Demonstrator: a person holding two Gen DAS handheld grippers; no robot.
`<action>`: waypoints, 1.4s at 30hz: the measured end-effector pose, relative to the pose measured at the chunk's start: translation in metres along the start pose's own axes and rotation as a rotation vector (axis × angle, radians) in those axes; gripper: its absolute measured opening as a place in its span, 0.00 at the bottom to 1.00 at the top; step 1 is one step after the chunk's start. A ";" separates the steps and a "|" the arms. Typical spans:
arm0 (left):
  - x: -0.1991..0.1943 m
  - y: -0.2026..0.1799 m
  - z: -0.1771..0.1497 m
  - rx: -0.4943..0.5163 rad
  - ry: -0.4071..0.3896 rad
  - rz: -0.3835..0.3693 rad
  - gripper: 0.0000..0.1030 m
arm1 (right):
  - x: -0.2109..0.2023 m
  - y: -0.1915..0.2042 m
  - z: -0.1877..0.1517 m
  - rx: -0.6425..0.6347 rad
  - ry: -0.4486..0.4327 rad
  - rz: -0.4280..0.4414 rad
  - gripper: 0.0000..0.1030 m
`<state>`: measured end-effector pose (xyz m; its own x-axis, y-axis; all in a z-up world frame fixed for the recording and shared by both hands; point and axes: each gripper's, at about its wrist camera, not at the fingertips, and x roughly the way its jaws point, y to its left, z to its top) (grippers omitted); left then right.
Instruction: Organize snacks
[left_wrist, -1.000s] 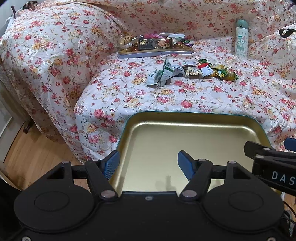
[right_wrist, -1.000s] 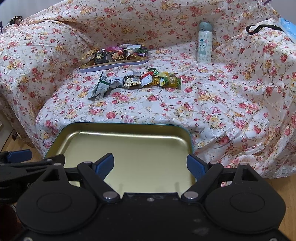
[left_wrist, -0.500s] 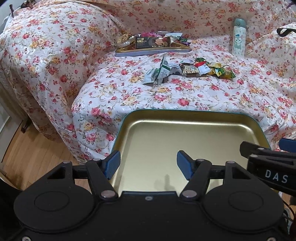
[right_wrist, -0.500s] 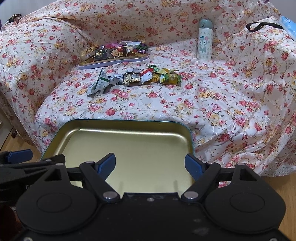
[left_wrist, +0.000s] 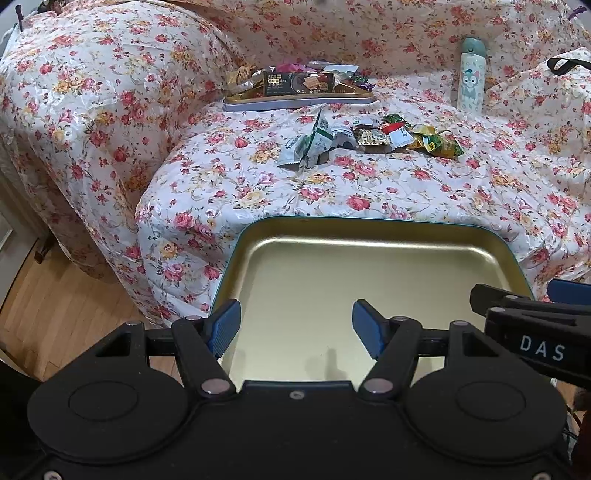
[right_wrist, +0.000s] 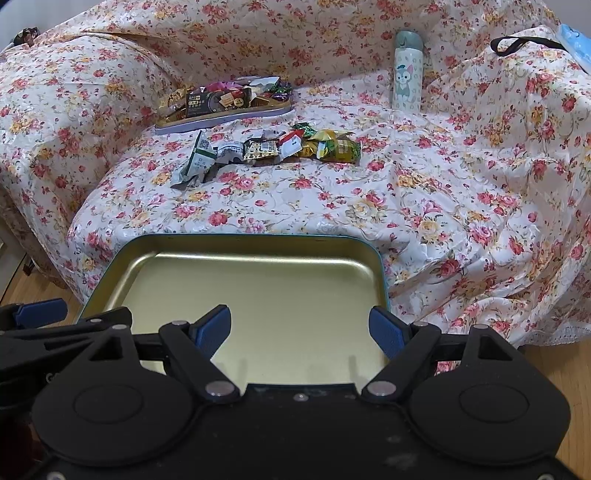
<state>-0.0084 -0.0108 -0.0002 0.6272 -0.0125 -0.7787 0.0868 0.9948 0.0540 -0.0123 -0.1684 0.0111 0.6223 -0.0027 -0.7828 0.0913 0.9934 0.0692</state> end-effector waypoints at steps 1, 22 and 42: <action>0.000 0.000 0.000 0.000 -0.001 -0.004 0.67 | 0.000 0.000 0.000 0.001 0.002 0.000 0.83; -0.002 -0.004 0.001 0.015 -0.005 -0.037 0.66 | 0.002 -0.001 0.001 0.010 0.008 0.001 0.83; 0.001 -0.001 0.000 -0.008 0.022 -0.051 0.62 | 0.004 -0.001 0.000 0.006 0.023 0.009 0.83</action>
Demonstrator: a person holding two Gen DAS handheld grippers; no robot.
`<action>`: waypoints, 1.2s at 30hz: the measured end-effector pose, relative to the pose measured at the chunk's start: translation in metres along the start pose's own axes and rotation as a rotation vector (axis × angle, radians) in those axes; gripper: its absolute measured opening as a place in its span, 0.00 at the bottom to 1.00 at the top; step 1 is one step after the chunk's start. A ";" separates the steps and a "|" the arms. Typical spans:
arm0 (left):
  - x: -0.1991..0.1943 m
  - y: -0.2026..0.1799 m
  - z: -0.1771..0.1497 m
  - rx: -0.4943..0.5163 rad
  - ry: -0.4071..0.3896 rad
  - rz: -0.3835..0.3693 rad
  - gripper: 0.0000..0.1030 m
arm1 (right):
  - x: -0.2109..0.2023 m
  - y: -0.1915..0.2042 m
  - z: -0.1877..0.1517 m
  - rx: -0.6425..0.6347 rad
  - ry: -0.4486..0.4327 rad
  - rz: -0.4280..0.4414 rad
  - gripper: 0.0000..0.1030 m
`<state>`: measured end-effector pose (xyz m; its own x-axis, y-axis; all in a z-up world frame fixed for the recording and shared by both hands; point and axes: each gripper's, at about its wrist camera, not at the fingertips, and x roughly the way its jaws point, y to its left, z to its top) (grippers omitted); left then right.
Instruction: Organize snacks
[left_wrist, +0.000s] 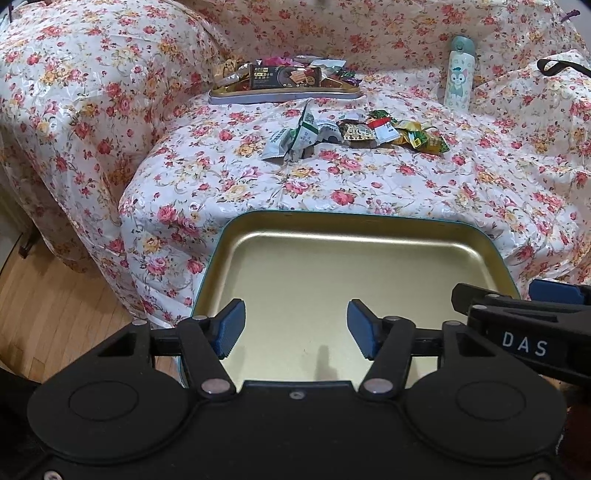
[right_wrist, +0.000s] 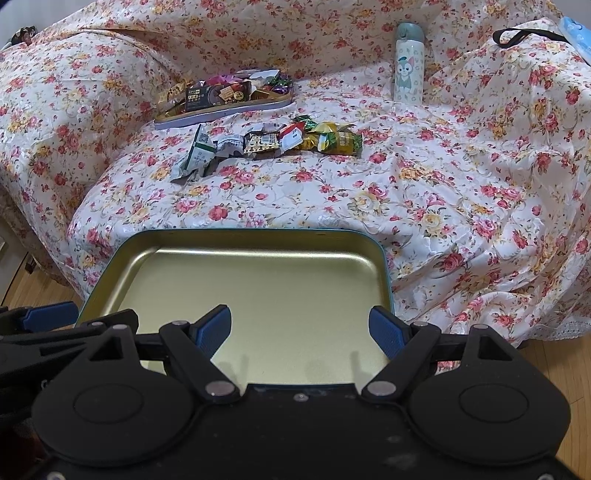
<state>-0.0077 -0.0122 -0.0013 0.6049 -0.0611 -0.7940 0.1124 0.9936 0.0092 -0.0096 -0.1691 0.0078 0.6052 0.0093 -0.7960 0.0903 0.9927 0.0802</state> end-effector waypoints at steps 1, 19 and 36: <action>0.001 0.000 0.000 0.000 0.003 0.004 0.62 | 0.000 0.000 0.000 -0.001 0.001 0.000 0.83; 0.019 0.000 0.004 -0.019 0.057 0.040 0.62 | 0.018 -0.005 0.000 0.002 0.050 -0.003 0.83; 0.065 0.013 0.087 -0.027 -0.059 0.050 0.62 | 0.046 -0.024 0.074 0.064 -0.092 0.059 0.83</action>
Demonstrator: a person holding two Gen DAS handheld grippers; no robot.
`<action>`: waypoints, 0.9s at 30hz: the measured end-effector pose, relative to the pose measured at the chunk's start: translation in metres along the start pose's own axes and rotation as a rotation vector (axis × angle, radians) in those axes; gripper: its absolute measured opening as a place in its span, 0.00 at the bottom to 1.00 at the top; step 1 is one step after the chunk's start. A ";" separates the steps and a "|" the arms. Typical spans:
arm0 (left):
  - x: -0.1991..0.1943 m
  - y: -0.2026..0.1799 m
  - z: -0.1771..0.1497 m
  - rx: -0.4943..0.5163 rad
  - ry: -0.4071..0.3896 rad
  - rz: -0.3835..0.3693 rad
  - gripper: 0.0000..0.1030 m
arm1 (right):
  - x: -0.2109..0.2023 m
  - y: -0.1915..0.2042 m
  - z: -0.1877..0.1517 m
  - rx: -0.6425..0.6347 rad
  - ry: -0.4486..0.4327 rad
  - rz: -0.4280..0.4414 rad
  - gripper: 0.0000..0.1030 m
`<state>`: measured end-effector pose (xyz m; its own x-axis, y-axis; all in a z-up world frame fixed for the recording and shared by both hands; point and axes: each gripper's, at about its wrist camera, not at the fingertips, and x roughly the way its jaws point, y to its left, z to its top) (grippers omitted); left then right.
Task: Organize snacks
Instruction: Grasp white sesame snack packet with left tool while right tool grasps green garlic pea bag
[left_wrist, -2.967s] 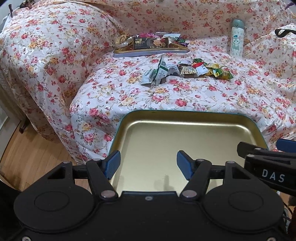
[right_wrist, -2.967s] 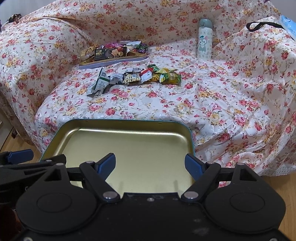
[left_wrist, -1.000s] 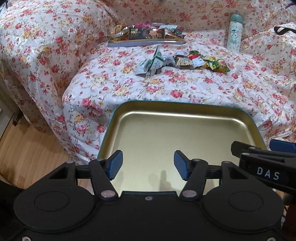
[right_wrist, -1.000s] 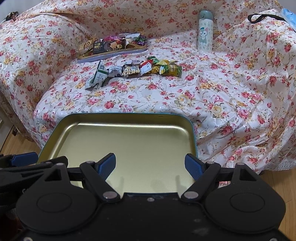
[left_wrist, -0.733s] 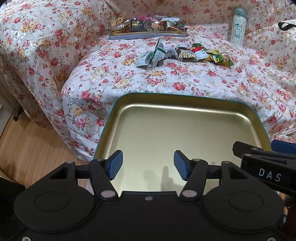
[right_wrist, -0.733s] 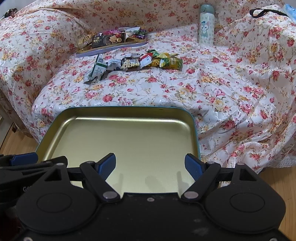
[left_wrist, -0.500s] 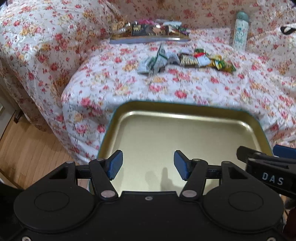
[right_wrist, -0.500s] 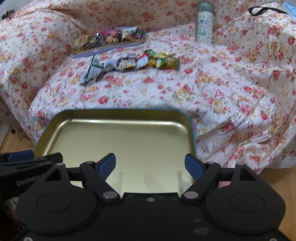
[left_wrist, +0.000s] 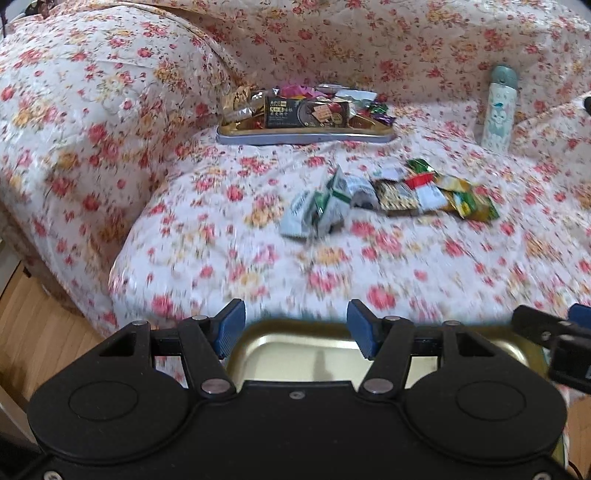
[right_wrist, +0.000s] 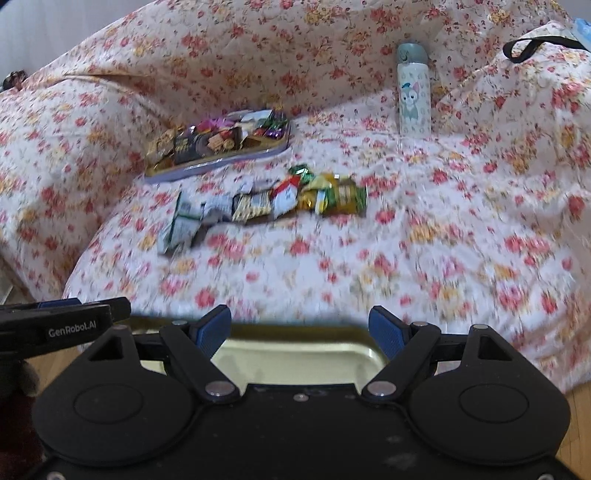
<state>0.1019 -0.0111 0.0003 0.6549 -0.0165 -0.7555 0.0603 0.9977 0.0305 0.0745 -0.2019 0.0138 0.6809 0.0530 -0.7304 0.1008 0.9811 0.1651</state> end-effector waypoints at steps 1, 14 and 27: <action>0.006 0.000 0.004 -0.002 0.003 0.003 0.62 | 0.005 -0.002 0.006 0.002 0.000 -0.004 0.83; 0.088 0.011 0.051 -0.002 0.042 0.043 0.62 | 0.084 -0.024 0.050 0.035 0.060 -0.080 0.83; 0.131 0.007 0.069 0.047 0.067 -0.008 0.62 | 0.115 -0.019 0.065 0.020 0.077 -0.082 0.83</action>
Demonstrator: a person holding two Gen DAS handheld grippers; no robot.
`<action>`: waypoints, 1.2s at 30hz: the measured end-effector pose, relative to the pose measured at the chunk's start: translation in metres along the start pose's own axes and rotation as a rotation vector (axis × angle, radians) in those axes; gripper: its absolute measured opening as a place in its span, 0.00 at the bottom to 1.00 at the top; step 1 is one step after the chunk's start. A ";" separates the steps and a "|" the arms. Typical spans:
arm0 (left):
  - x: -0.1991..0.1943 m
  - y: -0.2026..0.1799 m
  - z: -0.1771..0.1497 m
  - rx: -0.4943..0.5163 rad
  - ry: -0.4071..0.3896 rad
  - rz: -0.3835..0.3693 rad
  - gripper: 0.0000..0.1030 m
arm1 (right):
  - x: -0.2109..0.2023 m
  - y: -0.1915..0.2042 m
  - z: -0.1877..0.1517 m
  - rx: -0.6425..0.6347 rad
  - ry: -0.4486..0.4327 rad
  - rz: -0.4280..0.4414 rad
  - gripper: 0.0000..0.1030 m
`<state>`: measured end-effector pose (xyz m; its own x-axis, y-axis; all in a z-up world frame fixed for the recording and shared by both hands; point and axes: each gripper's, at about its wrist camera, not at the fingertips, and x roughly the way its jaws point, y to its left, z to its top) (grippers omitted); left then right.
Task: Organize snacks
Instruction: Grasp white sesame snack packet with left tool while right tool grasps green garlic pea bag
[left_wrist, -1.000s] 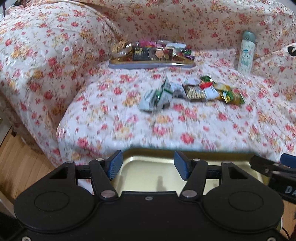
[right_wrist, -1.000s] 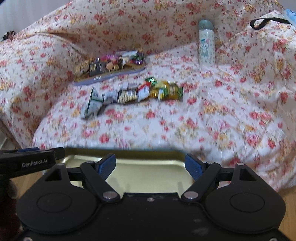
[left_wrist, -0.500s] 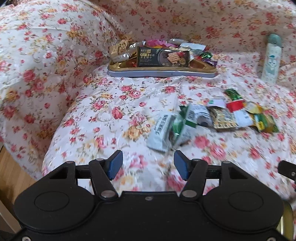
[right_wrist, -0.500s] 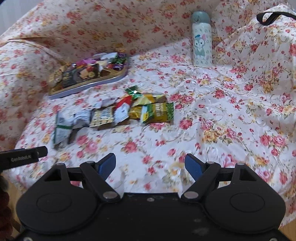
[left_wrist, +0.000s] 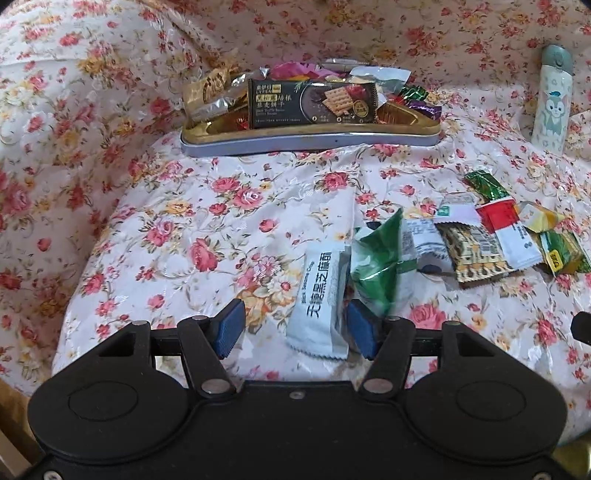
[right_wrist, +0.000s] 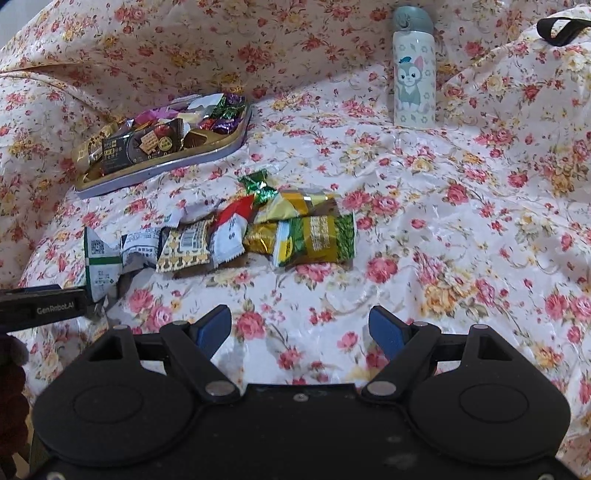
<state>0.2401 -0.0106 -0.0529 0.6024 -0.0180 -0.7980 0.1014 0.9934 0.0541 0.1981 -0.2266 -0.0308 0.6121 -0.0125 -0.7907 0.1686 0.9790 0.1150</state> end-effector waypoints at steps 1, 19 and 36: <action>0.004 0.001 0.001 -0.005 0.011 -0.007 0.62 | 0.001 0.000 0.002 -0.001 -0.003 0.000 0.83; 0.008 0.003 0.000 -0.003 0.000 -0.027 0.65 | 0.057 -0.026 0.053 0.137 -0.080 -0.194 0.82; 0.008 0.003 -0.002 0.003 -0.008 -0.032 0.65 | 0.029 -0.025 0.012 0.061 0.046 -0.126 0.74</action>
<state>0.2435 -0.0071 -0.0602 0.6050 -0.0505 -0.7946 0.1230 0.9919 0.0306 0.2208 -0.2541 -0.0499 0.5472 -0.1238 -0.8278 0.2891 0.9561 0.0481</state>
